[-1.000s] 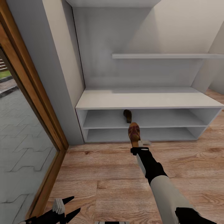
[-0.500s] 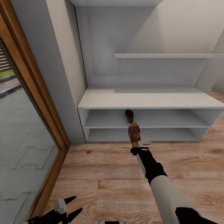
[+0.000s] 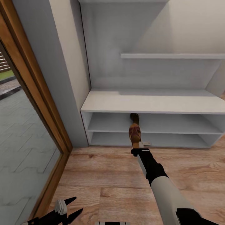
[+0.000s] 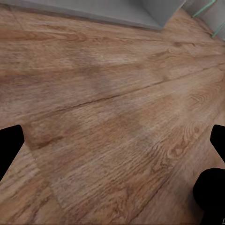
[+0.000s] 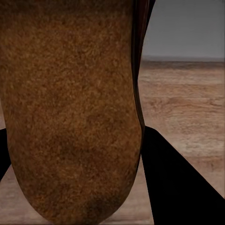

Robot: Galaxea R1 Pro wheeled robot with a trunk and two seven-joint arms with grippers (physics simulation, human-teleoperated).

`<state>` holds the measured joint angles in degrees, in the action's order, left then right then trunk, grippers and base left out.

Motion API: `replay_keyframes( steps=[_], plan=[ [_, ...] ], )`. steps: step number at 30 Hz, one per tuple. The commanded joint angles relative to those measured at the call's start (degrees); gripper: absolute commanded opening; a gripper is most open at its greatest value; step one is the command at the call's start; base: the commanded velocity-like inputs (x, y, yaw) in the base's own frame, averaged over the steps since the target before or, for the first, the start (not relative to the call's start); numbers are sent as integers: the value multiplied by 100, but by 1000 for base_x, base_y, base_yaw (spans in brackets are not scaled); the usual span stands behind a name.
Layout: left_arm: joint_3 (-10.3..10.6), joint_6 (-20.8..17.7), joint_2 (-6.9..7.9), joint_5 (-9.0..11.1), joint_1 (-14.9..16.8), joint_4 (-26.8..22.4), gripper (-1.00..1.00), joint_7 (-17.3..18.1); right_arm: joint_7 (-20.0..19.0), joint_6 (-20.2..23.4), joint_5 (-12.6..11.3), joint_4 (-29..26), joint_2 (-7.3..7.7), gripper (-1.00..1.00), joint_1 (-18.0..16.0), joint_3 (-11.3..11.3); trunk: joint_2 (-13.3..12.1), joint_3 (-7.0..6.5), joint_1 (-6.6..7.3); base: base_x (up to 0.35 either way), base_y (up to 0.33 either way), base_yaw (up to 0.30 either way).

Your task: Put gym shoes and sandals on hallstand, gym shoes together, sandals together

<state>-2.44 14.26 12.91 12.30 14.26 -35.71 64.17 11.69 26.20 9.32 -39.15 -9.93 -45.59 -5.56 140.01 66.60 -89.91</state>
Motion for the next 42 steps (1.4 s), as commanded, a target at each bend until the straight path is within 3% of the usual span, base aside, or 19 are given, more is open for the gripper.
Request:
replay_keyframes(
  steps=[1, 10, 23, 42],
  plan=[
    [-2, 33, 1, 9, 4, 4, 100, 17, -9, 34, 43, -7, -7, -100, -2, -23, 2, 5, -1, 117, 0, 2],
    [-2, 33, 1, 9, 3, 3, 100, 17, -9, 34, 43, -3, -7, -100, -2, -24, 2, 8, -1, 40, 0, 15],
    [-2, 33, -31, 7, 2, 3, 100, 15, -15, 26, 43, 264, -7, -100, -2, -24, 2, 55, -1, 144, 0, 164],
    [-11, 33, -78, 9, -2, 3, 100, 13, -18, 22, 43, 311, -7, -100, -2, -29, 2, 56, -1, 105, -19, 3]
  ],
)
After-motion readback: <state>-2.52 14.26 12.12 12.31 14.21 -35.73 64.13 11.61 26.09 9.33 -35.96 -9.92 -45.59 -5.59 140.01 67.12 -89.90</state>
